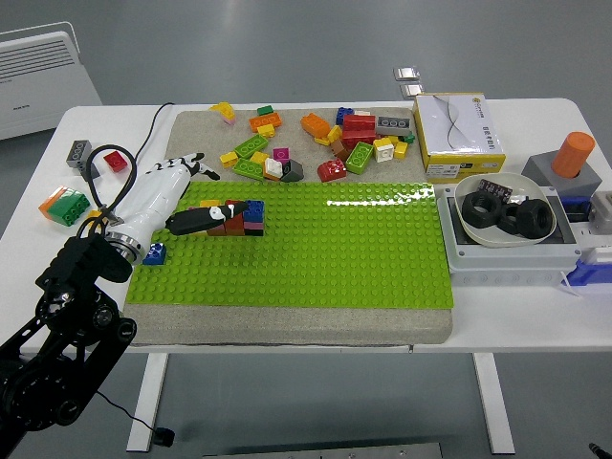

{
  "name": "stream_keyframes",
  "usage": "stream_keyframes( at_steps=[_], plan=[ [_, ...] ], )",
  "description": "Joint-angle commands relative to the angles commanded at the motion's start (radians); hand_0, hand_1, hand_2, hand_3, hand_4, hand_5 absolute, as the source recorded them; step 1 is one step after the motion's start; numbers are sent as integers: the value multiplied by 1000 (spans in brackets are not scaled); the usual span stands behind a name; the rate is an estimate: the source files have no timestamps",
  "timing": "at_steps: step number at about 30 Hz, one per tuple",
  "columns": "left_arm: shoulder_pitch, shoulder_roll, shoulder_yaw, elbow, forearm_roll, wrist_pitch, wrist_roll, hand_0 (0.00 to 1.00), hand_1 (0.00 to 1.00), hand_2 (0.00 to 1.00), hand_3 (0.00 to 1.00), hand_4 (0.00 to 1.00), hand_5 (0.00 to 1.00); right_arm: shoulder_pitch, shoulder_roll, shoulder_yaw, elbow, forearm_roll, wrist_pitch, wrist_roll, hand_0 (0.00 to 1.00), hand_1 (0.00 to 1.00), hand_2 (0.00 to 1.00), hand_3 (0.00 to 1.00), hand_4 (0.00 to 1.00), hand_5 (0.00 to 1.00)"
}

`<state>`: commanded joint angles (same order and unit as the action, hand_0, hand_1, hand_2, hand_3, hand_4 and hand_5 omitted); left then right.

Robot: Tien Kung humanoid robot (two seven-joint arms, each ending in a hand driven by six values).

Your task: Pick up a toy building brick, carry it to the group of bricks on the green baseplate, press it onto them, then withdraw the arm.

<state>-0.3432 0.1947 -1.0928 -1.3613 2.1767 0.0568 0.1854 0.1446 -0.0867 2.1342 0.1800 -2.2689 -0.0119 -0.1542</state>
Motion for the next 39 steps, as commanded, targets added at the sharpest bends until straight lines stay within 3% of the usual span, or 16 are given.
stream_keyframes(
  at_steps=[8,21,39],
  plan=[
    [6,-10,-10,58,3,12,-11,992,950,943,665,998,827,3,-1,-1,0,0,0,2,518,619,623,782,827,964],
    [11,-5,11,101,-18,4,-12,991,948,937,665,998,816,5,-1,-7,0,0,0,4,518,618,622,782,826,966],
    [-12,-19,21,157,-28,14,-27,987,945,936,663,998,806,6,1,-17,0,0,-2,3,518,618,623,781,823,962]
  ],
)
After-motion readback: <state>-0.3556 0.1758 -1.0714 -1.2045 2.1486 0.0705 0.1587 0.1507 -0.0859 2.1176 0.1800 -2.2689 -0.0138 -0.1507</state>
